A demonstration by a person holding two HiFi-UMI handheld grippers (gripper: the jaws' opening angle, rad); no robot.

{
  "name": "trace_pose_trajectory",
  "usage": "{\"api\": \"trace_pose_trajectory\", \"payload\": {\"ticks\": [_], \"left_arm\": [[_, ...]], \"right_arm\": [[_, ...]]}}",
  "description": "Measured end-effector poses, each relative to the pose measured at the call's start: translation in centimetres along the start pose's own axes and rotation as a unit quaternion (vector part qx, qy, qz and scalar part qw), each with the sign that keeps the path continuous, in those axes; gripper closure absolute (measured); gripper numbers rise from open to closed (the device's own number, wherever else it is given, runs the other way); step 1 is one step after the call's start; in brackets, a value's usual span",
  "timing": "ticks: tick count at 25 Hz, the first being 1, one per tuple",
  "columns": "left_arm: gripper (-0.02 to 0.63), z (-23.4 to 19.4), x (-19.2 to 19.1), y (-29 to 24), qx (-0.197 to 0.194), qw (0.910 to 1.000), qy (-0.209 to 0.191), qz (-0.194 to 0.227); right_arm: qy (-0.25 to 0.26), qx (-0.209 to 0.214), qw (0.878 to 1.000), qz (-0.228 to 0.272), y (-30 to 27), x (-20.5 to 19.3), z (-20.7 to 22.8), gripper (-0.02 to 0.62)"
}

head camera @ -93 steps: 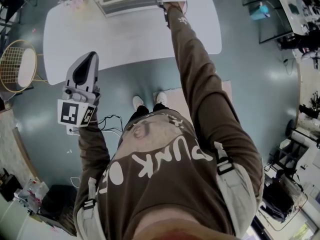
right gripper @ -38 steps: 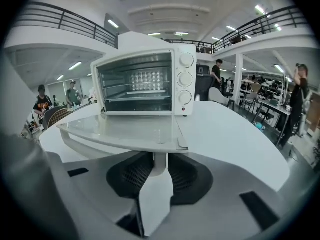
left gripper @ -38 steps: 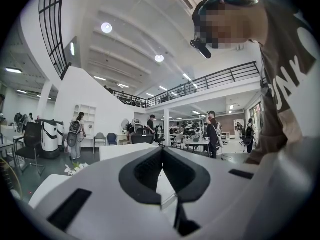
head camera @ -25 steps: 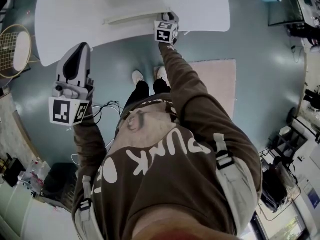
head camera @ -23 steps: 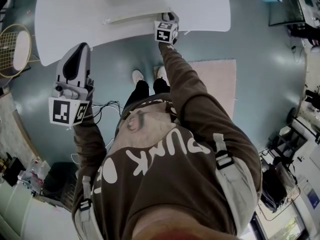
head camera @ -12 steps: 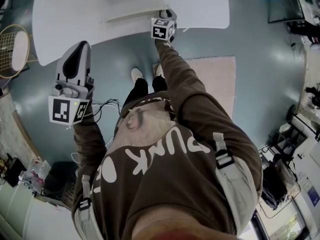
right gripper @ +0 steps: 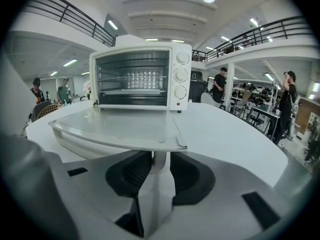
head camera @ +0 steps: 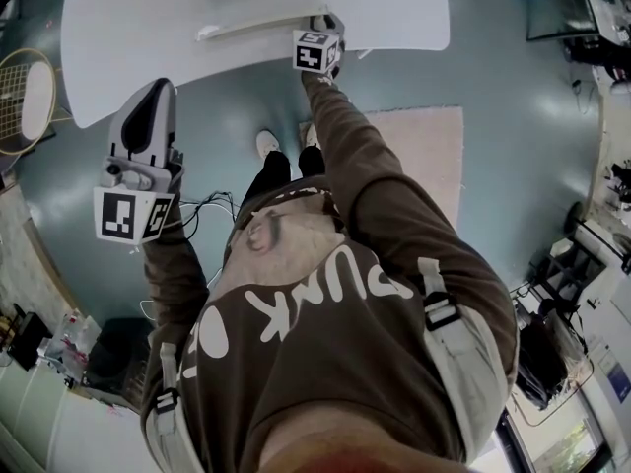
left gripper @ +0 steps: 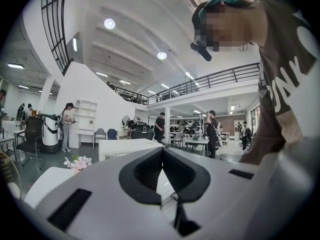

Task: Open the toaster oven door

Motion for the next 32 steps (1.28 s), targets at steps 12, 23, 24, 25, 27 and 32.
{"api": "trace_pose_trajectory", "payload": {"ticks": [12, 23, 24, 25, 27, 32], "left_arm": [[0.603, 0.3, 0.0, 0.4, 0.000, 1.0000, 0.001, 0.006], [0.603, -0.1, -1.5, -1.8, -0.015, 0.9998, -0.005, 0.008], [0.603, -0.2, -1.4, -2.1, -0.016, 0.9998, -0.008, 0.009], [0.603, -0.4, -1.4, -2.3, -0.017, 0.9997, -0.012, 0.009], [0.603, -0.6, -1.2, -2.8, -0.019, 0.9996, -0.019, 0.010], [0.603, -0.7, -0.5, -3.6, -0.023, 0.9989, -0.037, 0.014]], "right_arm": [[-0.004, 0.008, 1.000, -0.022, 1.8, -2.0, 2.1, 0.465], [0.040, 0.068, 0.987, 0.142, 8.3, 4.0, 5.9, 0.465], [0.044, 0.083, 0.982, 0.163, 9.3, 5.3, 5.9, 0.468], [0.048, 0.099, 0.977, 0.184, 10.4, 6.6, 5.9, 0.469], [0.051, 0.136, 0.965, 0.220, 12.5, 9.2, 5.7, 0.469], [0.059, 0.231, 0.928, 0.285, 18.4, 14.6, 5.4, 0.469]]}}
Point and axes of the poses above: the fingertips, and each gripper's own axes: y backward along the fingers, z to its right, x out of its top, the point moved 10 cm from there along y, backward along the fingers, and after that the axes turned 13 degrees about -x, right-handed, at the moved point
